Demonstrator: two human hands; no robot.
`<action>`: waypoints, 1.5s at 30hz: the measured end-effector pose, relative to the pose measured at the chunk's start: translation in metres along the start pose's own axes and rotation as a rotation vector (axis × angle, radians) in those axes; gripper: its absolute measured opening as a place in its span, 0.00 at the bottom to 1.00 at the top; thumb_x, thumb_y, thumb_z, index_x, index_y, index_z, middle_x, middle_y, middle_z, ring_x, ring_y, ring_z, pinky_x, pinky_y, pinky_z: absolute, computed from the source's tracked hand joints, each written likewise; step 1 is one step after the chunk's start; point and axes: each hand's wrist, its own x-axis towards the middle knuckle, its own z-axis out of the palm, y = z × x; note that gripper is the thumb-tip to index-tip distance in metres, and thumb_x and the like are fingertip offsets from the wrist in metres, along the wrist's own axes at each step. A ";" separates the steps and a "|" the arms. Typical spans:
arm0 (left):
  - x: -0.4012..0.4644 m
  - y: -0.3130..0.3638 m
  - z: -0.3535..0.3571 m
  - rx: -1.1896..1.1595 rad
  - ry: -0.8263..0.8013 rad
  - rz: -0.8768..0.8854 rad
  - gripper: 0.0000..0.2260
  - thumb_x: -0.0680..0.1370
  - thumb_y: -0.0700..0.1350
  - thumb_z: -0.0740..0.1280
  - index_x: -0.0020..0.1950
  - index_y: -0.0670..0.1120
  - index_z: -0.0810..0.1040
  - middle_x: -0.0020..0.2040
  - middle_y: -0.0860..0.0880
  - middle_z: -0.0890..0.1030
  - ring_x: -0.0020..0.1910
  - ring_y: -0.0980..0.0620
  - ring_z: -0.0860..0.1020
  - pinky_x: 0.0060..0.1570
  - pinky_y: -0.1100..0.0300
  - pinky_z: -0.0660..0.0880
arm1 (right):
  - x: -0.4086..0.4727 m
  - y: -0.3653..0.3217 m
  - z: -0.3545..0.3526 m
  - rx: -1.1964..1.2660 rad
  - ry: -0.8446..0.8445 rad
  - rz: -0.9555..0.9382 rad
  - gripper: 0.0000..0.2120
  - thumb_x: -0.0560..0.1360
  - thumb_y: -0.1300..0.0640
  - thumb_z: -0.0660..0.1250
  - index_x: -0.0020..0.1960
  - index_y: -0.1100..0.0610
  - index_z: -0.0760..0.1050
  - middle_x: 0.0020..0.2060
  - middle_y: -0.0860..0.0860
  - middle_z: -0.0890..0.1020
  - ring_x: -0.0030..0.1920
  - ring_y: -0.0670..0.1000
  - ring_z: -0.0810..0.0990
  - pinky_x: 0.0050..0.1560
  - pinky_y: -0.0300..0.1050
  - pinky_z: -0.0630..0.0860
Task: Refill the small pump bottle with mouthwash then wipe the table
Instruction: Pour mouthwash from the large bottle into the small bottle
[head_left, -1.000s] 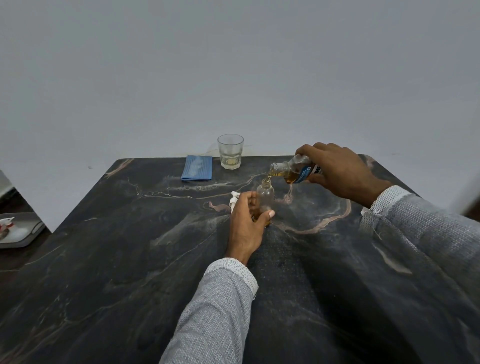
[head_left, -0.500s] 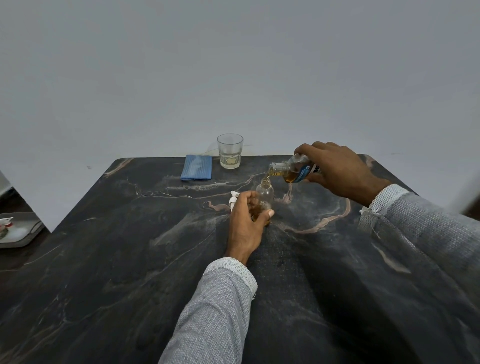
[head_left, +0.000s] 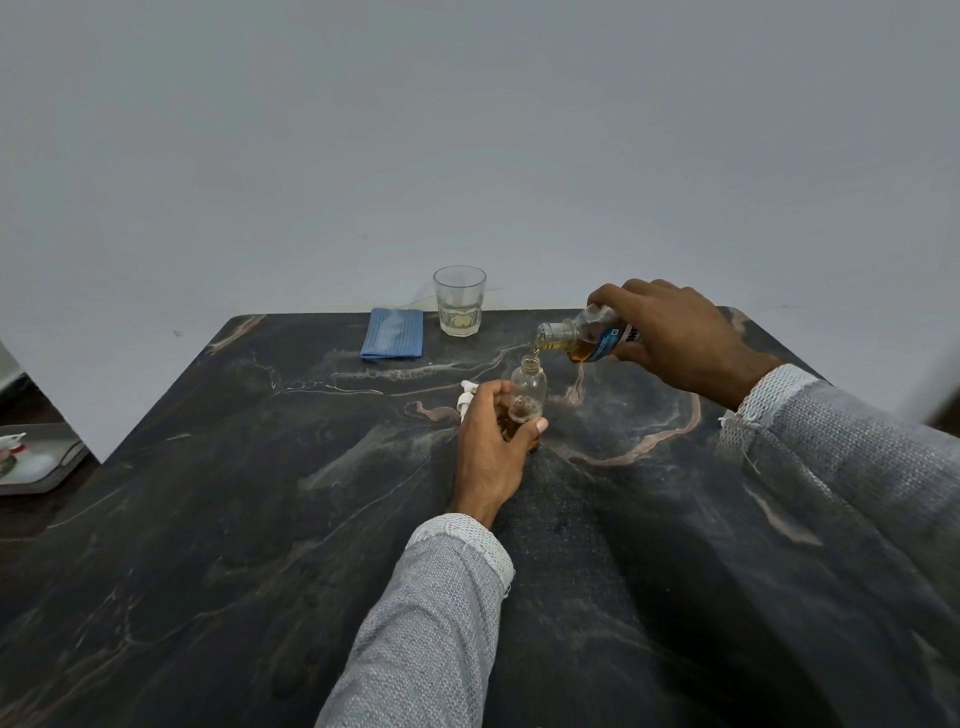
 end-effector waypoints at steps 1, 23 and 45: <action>0.000 0.000 0.000 -0.001 -0.001 0.001 0.21 0.72 0.43 0.75 0.59 0.55 0.70 0.56 0.55 0.78 0.55 0.60 0.78 0.53 0.67 0.74 | 0.000 0.000 0.000 0.000 0.001 -0.001 0.26 0.71 0.54 0.74 0.66 0.53 0.69 0.56 0.56 0.80 0.53 0.58 0.78 0.49 0.51 0.73; 0.000 0.003 0.000 0.015 0.003 -0.024 0.22 0.72 0.43 0.75 0.62 0.50 0.71 0.59 0.53 0.78 0.57 0.57 0.77 0.54 0.67 0.72 | 0.001 -0.002 -0.001 -0.007 -0.014 0.009 0.26 0.71 0.54 0.74 0.67 0.53 0.69 0.57 0.56 0.79 0.54 0.58 0.77 0.51 0.53 0.73; -0.001 0.002 -0.001 0.000 -0.004 -0.004 0.21 0.72 0.44 0.75 0.59 0.54 0.71 0.58 0.55 0.77 0.58 0.57 0.76 0.54 0.66 0.72 | 0.003 0.000 -0.001 -0.038 -0.010 -0.002 0.27 0.71 0.54 0.74 0.67 0.53 0.69 0.57 0.56 0.79 0.54 0.59 0.77 0.50 0.52 0.72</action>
